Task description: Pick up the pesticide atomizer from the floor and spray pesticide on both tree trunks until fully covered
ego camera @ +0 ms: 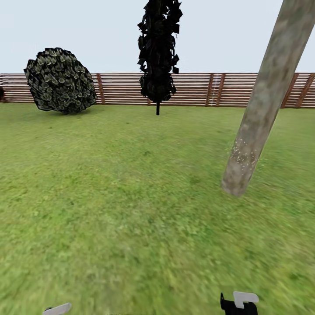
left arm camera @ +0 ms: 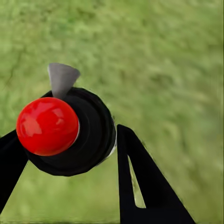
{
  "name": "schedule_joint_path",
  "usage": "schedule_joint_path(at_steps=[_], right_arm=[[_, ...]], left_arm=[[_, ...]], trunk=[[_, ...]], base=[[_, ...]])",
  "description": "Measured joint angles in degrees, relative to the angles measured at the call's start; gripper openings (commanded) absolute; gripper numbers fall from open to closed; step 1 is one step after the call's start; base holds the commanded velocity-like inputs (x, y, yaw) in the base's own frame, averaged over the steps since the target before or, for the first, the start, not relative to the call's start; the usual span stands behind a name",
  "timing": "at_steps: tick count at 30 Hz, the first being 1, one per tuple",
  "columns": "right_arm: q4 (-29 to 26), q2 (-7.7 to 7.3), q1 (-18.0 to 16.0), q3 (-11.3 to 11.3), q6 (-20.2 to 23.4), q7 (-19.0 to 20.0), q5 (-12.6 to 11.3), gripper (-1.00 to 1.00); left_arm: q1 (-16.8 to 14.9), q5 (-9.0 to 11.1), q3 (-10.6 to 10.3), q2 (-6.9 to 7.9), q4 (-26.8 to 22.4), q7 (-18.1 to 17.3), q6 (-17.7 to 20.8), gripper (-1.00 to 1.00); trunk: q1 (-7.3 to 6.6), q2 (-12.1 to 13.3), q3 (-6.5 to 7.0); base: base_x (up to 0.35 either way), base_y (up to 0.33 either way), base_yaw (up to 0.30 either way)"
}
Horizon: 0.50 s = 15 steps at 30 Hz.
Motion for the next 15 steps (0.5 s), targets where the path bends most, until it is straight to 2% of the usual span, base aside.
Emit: schedule_joint_path(at_steps=[4,10,11,12,15], right_arm=[[0.00,-0.01,0.00,0.02,0.00,0.00,-0.01,1.00],[-0.01,0.00,0.00,0.04,-0.01,-0.03,0.01,1.00],[-0.01,-0.01,0.00,0.05,-0.01,-0.03,0.01,1.00],[0.02,0.00,0.00,0.05,-0.01,-0.03,0.01,1.00],[0.01,0.00,0.00,0.04,-0.01,-0.03,0.01,1.00]], left_arm=[[0.00,0.00,0.00,0.00,0.00,0.00,-0.12,-1.00],[0.00,0.26,0.02,0.00,-0.01,-0.02,-0.53,-1.00],[0.00,0.59,0.03,0.00,0.00,-0.02,-0.54,-1.00],[0.00,2.54,0.17,0.05,0.01,-0.03,-0.64,-1.00],[0.00,3.35,0.02,0.04,0.00,-0.11,-0.65,-1.00]], trunk=[[0.00,0.00,0.00],[0.00,0.00,0.00],[0.00,0.00,0.00],[0.00,0.00,0.00],[0.00,0.00,0.00]], base=[[0.000,-0.017,0.284],[0.000,-0.234,0.284],[0.000,-0.271,0.284],[0.000,-0.271,0.284],[0.000,-0.272,0.284]])
